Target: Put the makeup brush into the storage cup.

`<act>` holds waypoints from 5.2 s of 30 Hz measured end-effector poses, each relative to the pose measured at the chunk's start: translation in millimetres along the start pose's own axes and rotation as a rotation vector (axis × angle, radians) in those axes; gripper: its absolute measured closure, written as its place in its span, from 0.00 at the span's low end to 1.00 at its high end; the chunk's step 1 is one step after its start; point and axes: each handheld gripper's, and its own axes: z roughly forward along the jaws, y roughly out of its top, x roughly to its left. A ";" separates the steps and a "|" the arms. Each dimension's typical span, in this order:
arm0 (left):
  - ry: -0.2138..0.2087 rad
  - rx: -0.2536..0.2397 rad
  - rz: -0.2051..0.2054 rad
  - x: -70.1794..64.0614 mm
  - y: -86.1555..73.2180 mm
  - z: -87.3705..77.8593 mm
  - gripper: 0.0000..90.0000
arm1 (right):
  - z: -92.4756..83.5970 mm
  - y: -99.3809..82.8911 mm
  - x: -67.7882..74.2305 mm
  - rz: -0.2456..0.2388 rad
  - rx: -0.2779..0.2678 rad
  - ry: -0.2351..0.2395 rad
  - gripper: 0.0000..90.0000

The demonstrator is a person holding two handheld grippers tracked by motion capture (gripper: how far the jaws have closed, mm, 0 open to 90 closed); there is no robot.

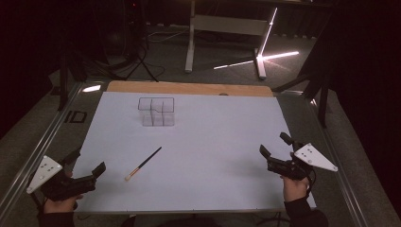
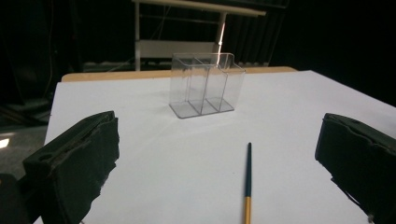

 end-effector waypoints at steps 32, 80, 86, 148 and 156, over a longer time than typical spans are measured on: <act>-0.210 0.400 0.058 -30.2 78.1 66.0 0.00 | 5.5 -0.2 7.4 -0.005 0.024 0.045 0.15; -0.175 0.900 0.103 -37.8 28.5 134.8 0.25 | 7.5 -0.9 9.8 -0.012 0.037 0.063 0.15; -0.180 0.940 0.131 -37.9 20.9 140.4 0.42 | 7.4 -0.9 9.9 -0.012 0.038 0.065 0.15; -0.267 1.060 0.299 -53.7 25.6 170.0 0.93 | 11.1 -3.2 9.0 -0.006 0.067 0.065 0.15; -0.304 1.062 0.349 -64.7 44.4 174.3 0.93 | 12.3 -3.7 9.6 -0.011 0.072 0.067 0.15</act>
